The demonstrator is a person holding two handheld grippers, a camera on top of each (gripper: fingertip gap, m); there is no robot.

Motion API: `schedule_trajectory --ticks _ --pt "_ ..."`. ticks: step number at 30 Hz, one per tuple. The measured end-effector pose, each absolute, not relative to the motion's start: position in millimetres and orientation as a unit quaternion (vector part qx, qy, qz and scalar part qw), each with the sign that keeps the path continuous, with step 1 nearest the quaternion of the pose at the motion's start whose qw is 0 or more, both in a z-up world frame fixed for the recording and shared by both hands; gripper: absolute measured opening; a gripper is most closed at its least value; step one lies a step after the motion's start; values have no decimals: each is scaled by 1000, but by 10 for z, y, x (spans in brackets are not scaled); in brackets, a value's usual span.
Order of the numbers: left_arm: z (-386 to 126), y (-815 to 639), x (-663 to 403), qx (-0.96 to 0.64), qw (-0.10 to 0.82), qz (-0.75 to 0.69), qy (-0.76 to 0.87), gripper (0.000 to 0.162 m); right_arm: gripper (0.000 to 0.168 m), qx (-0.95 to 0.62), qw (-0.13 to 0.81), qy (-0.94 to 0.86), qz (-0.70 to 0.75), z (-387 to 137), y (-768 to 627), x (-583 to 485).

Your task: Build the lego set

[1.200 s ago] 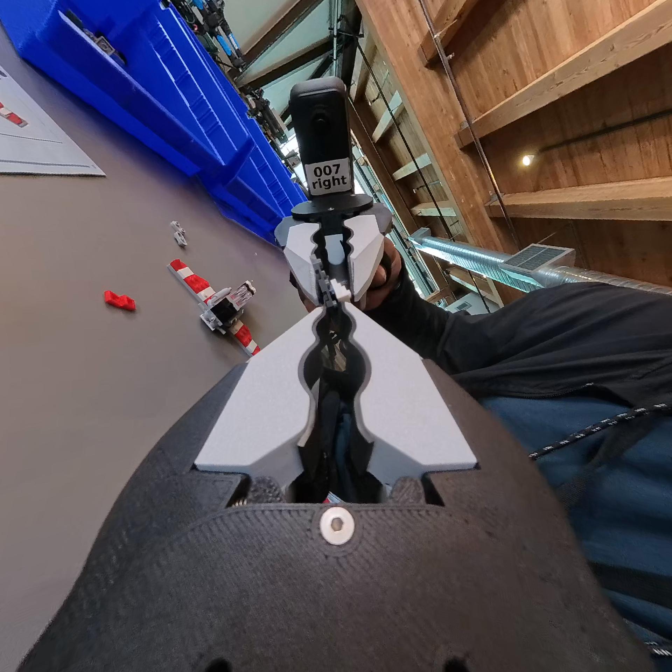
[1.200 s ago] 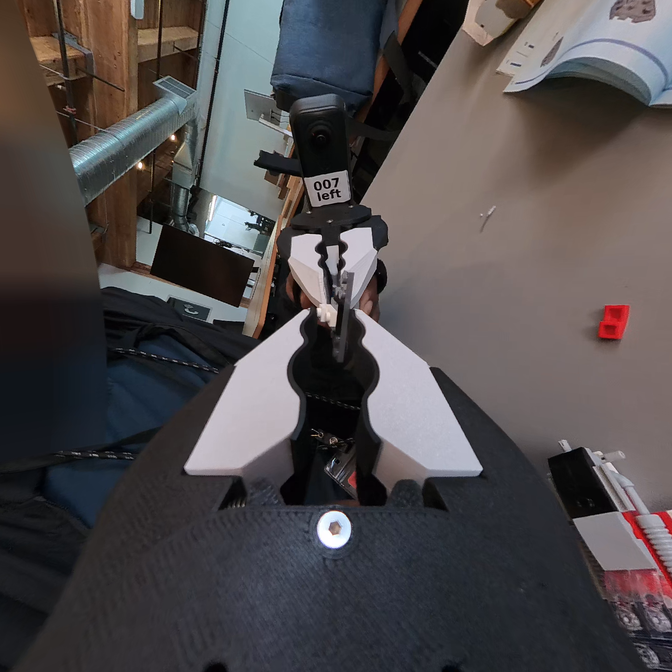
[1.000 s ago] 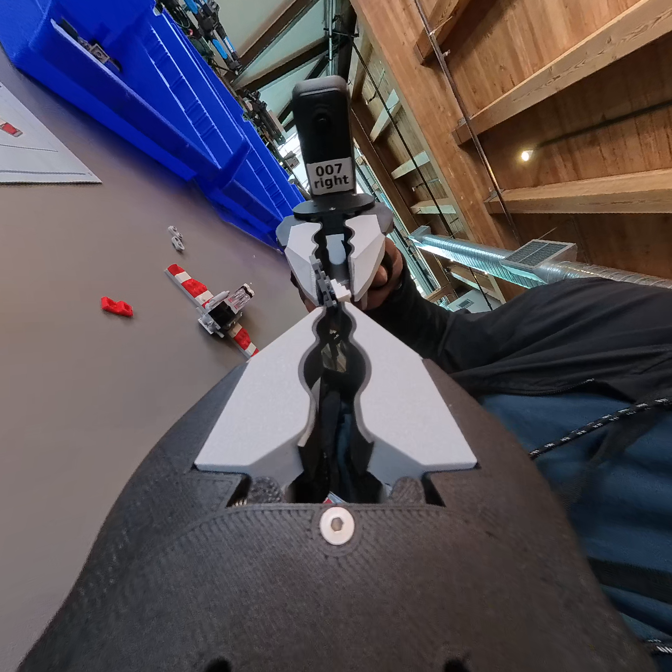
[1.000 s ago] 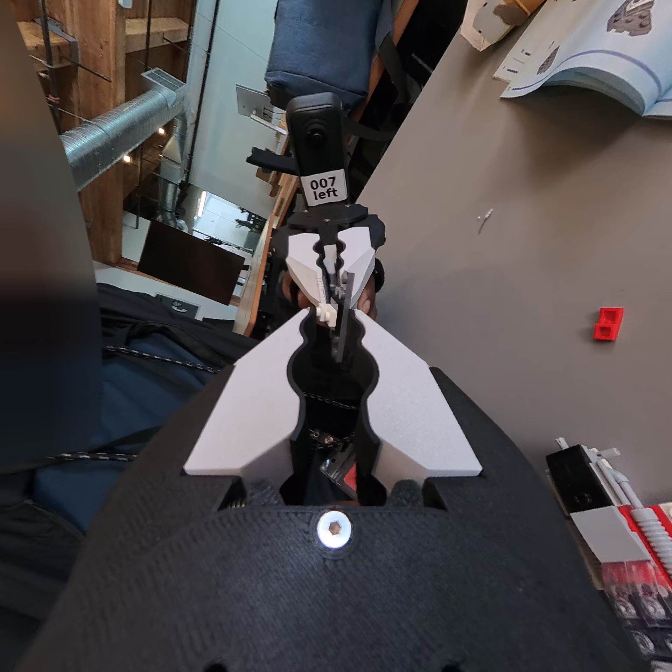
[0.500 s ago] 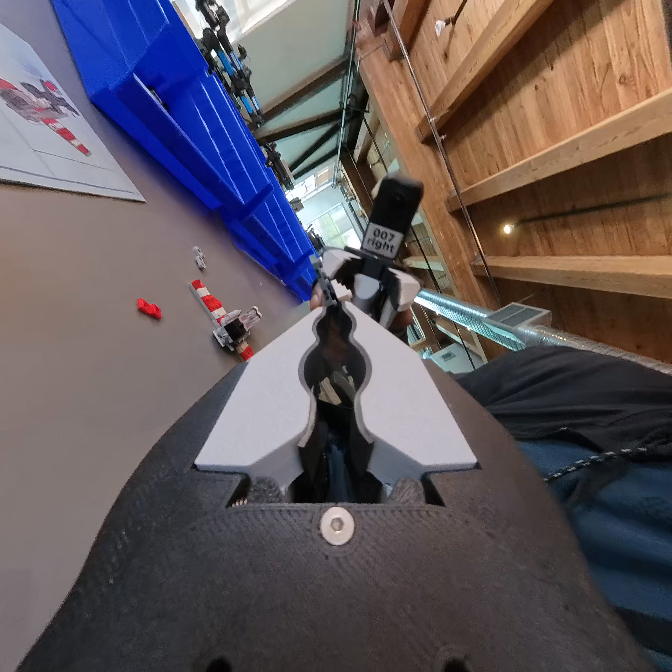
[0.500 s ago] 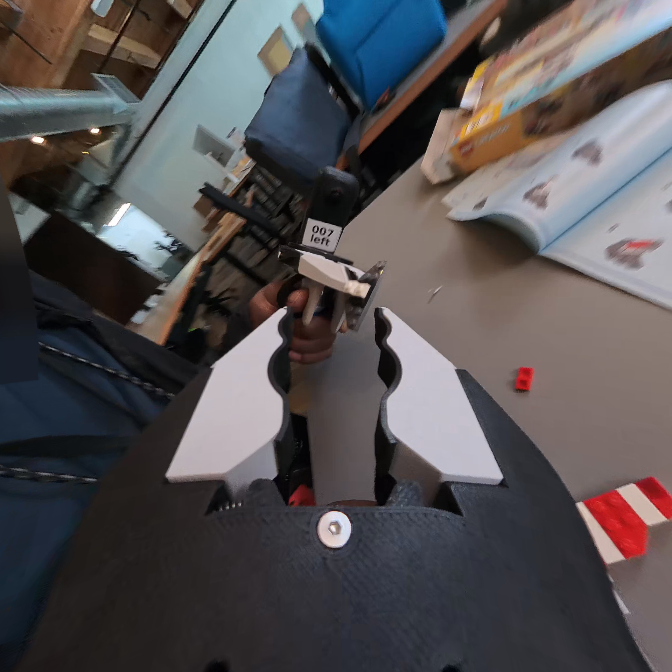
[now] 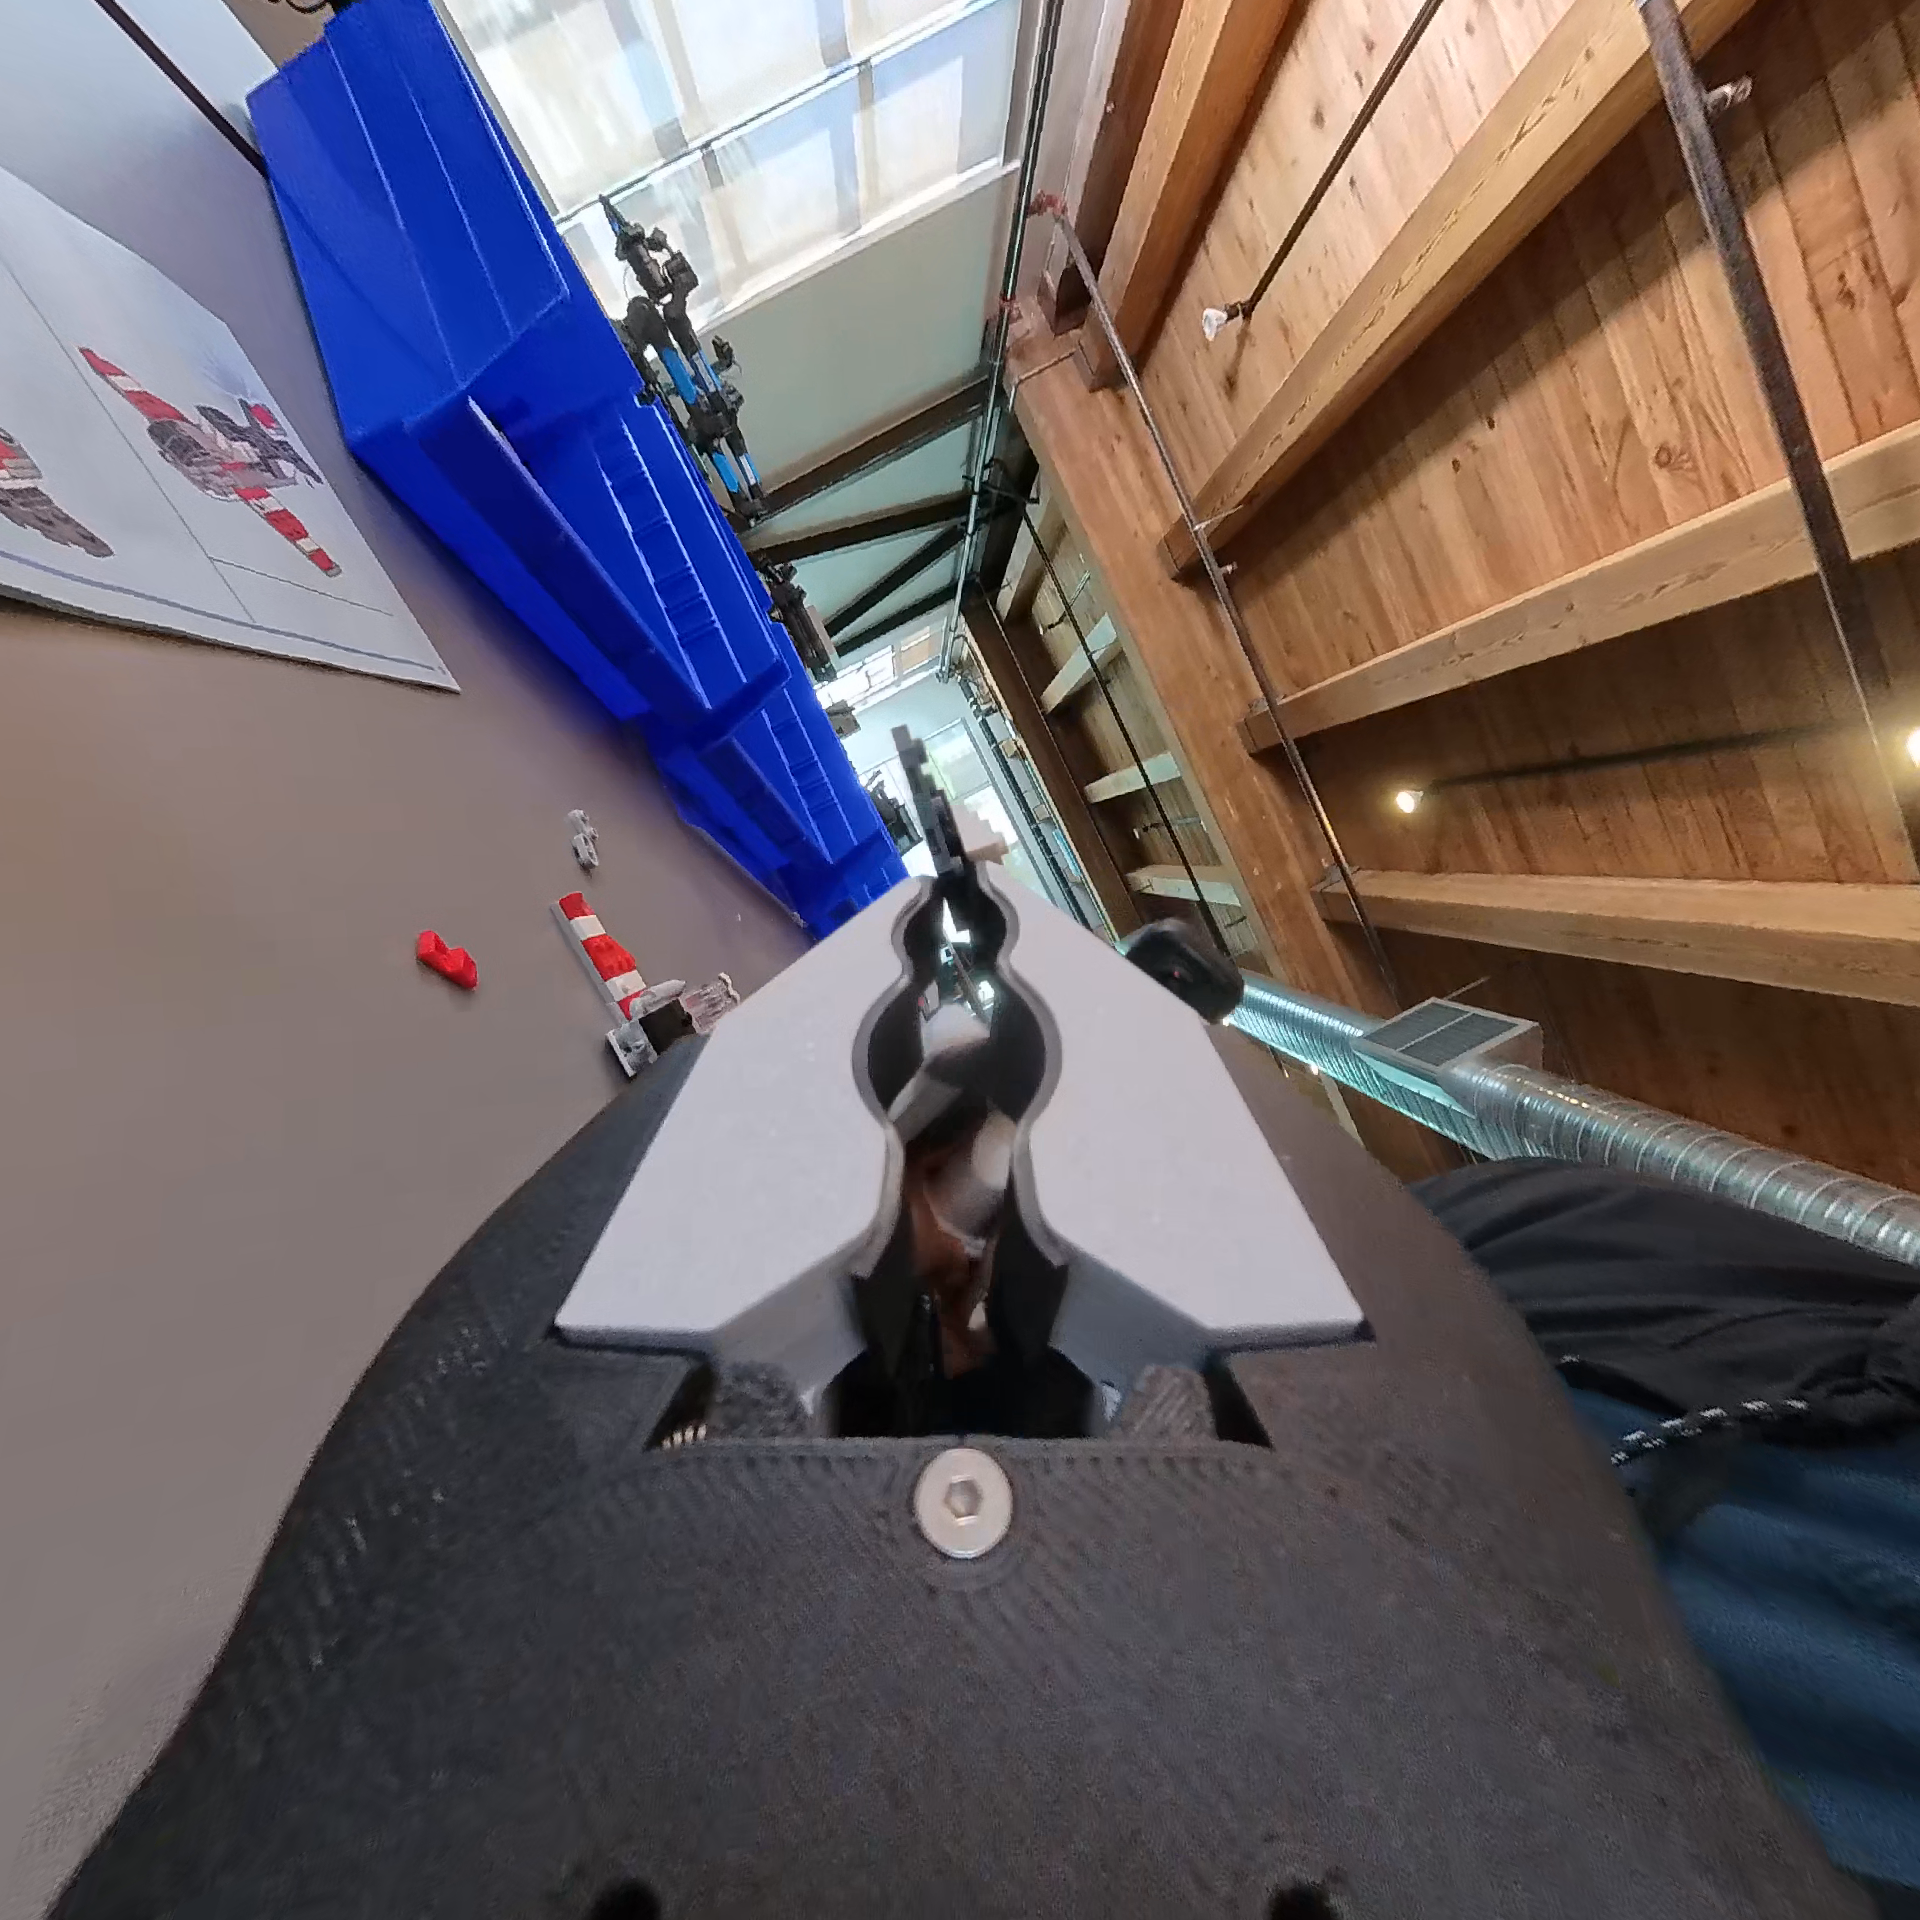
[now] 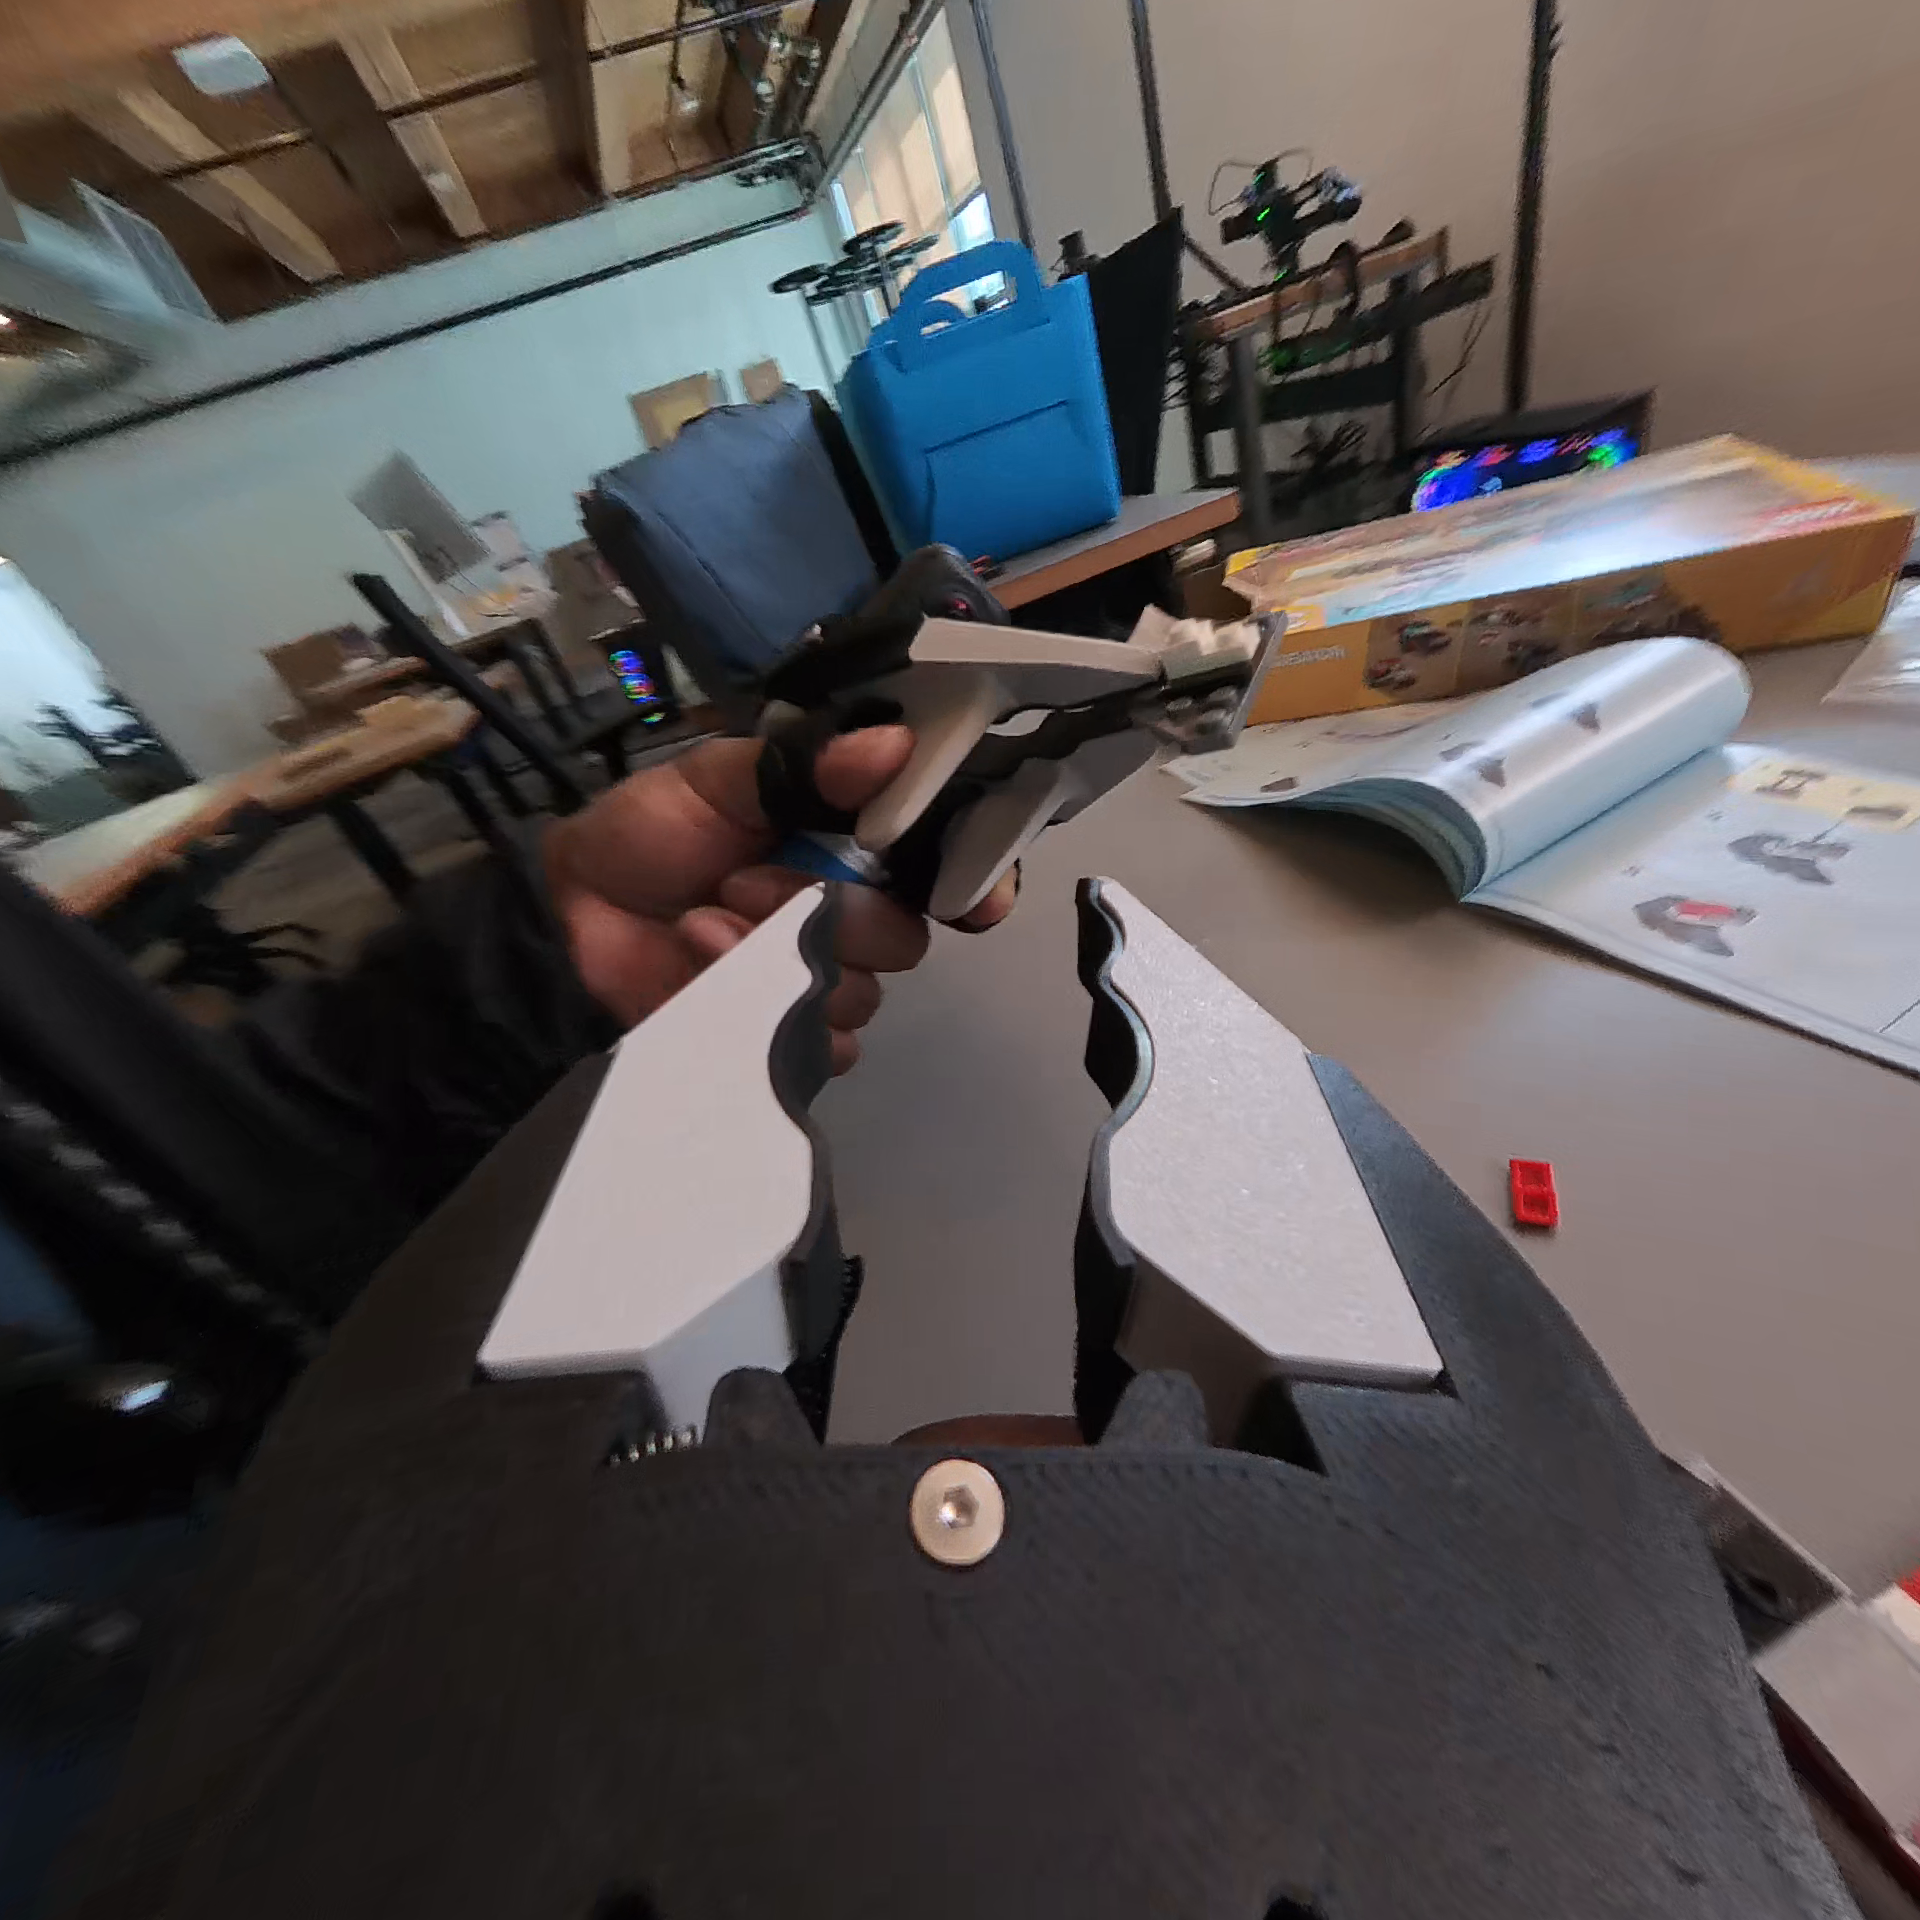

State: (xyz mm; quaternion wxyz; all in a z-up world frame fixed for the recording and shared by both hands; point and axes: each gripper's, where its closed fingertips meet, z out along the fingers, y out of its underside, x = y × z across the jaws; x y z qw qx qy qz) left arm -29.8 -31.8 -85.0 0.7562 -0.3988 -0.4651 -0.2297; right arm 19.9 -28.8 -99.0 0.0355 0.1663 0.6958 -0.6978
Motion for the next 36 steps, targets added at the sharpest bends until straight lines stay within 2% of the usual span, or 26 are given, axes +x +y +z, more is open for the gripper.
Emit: schedule_trajectory --ticks 6,11,22,36 --pt "-831 -401 -355 -364 768 -222 -479 3 46 180 25 667 -723 -912 -397 143" --pt "-747 -446 -415 -310 794 -230 -470 4 48 260 53 597 -757 -811 -250 -83" --pt "-377 -429 -453 -174 866 -247 -399 3 78 299 119 353 -878 78 15 -444" --pt "-99 -248 -309 -199 884 -250 -340 3 97 280 190 358 -870 303 -174 -457"
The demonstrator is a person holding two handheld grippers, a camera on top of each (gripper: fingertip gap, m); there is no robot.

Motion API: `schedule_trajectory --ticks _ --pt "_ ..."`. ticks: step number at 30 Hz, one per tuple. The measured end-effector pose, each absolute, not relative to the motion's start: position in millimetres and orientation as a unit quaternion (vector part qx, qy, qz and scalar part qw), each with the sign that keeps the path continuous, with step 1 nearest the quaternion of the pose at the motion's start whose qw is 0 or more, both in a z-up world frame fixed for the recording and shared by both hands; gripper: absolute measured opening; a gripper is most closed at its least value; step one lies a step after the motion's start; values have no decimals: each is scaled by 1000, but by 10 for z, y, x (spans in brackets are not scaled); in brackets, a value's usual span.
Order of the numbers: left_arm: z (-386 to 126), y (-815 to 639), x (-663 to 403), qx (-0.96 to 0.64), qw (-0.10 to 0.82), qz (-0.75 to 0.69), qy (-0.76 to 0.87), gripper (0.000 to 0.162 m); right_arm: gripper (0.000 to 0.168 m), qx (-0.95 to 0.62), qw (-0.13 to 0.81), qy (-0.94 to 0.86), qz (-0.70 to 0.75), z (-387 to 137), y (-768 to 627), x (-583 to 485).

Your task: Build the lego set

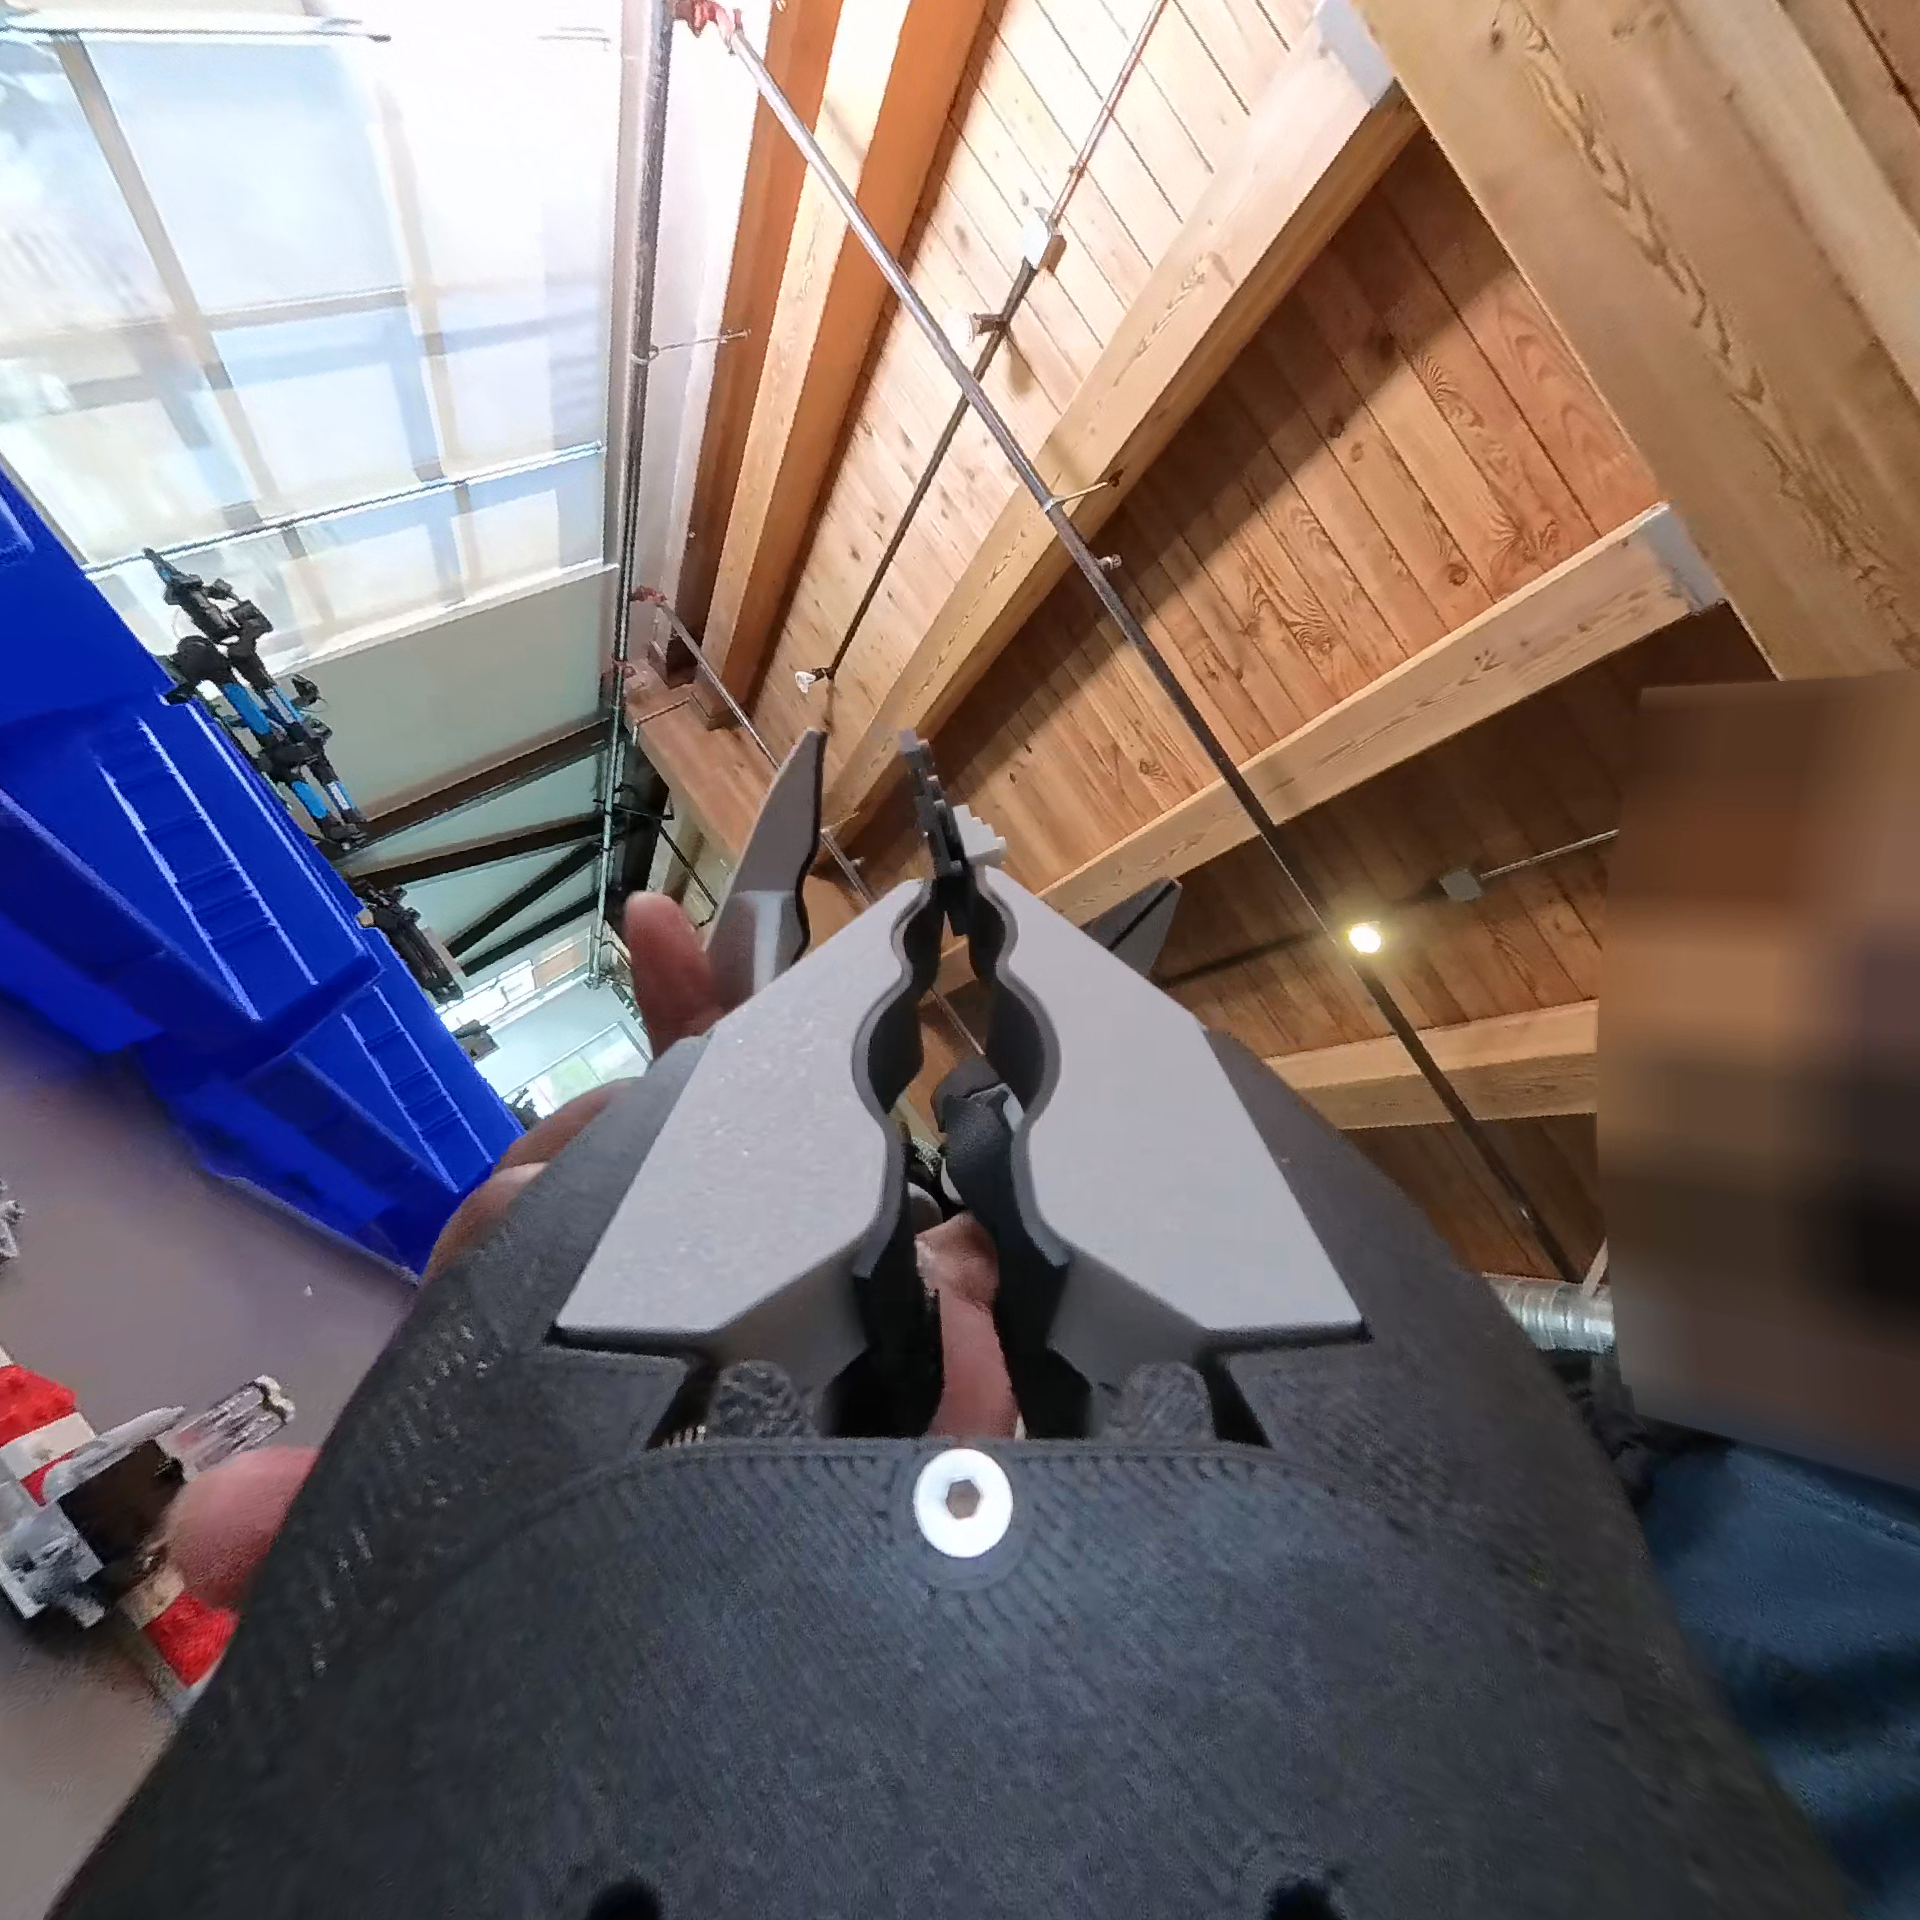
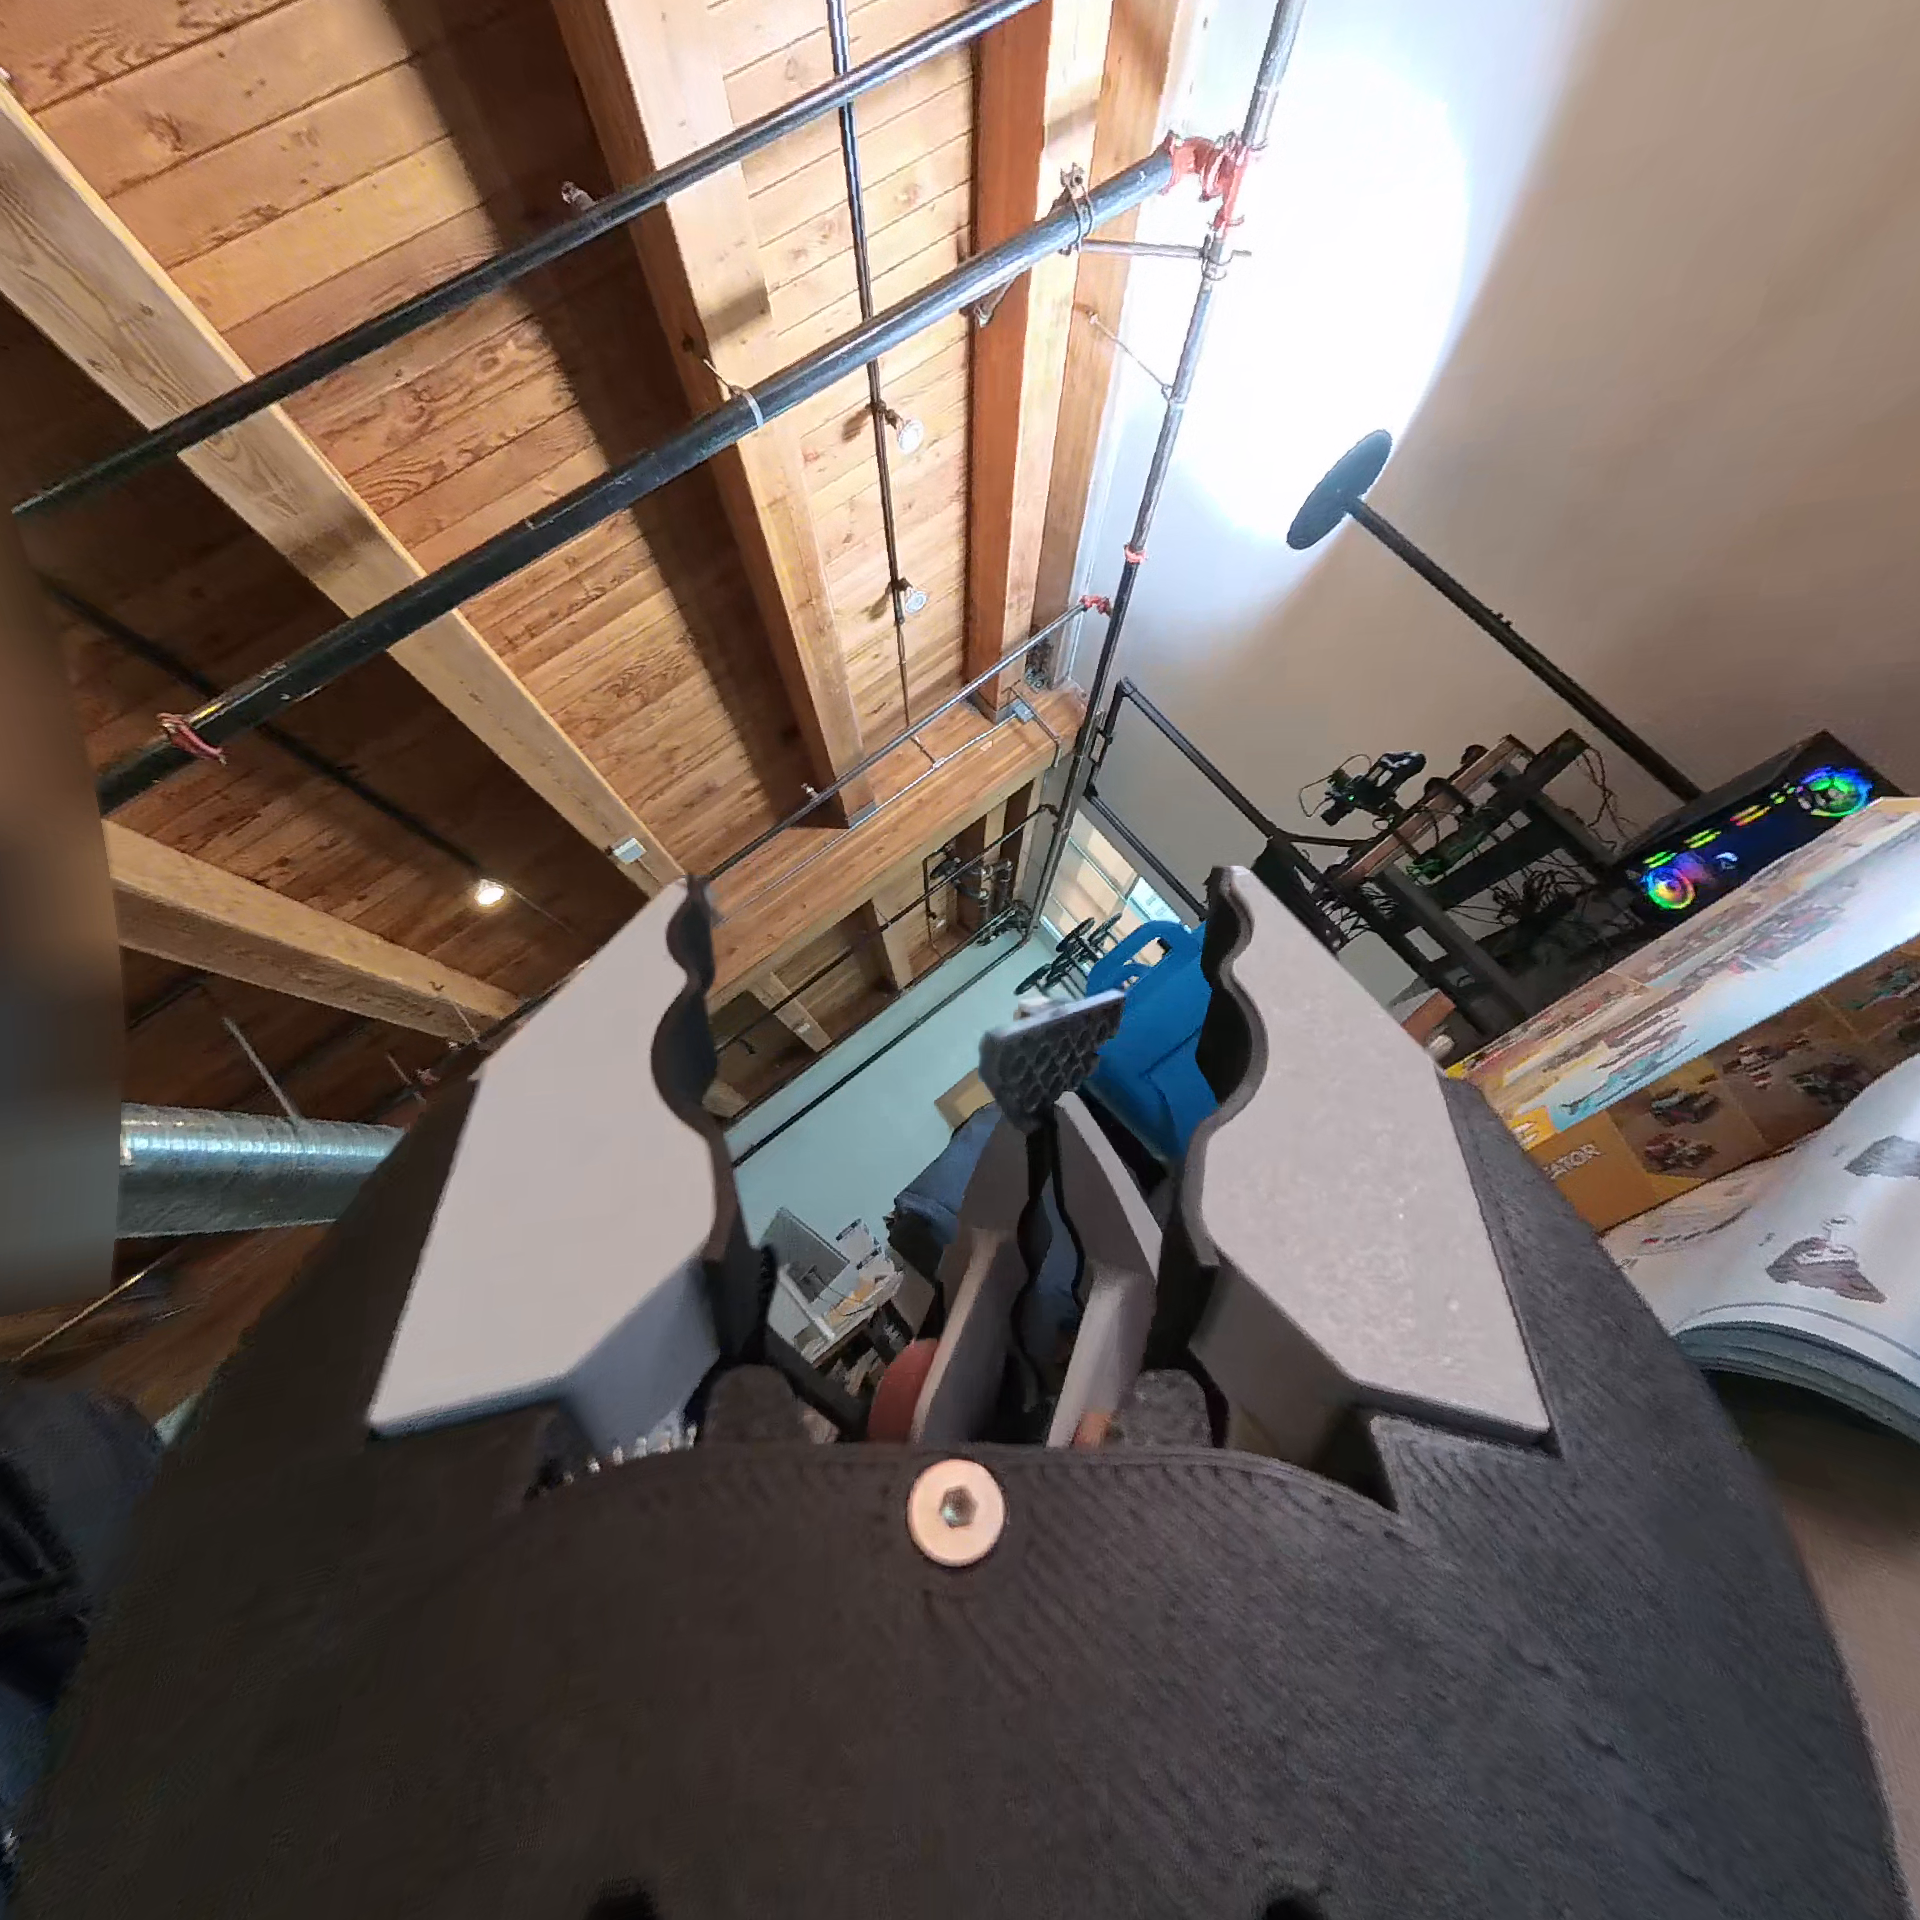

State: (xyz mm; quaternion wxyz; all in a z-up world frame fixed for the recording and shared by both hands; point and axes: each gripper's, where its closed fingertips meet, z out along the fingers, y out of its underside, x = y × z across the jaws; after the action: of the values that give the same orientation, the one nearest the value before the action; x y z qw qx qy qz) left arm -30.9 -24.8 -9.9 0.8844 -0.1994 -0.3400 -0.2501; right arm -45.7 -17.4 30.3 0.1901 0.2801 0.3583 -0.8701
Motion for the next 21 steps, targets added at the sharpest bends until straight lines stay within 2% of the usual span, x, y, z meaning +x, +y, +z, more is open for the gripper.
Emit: schedule_trajectory --ticks 5,8,10,13,18,21 --pt "-63 -243 -295 -206 889 -226 -342 2 101 262 225 368 -863 295 -219 -440" --pt "-122 -329 -361 -184 887 -208 -369 3 96 246 220 380 -864 262 -167 -413" --pt "-160 -387 -391 -178 885 -192 -385 3 89 242 174 388 -872 193 -18 -440" --pt "-307 -505 -446 -183 869 -187 -420 4 81 251 49 414 -874 55 301 -545" --pt "-880 -596 -536 -254 784 -205 -528 3 50 285 -66 584 -757 -546 710 -606" --pt "-1063 -578 -518 -281 752 -221 -554 4 38 299 -117 648 -691 -853 1003 -603"
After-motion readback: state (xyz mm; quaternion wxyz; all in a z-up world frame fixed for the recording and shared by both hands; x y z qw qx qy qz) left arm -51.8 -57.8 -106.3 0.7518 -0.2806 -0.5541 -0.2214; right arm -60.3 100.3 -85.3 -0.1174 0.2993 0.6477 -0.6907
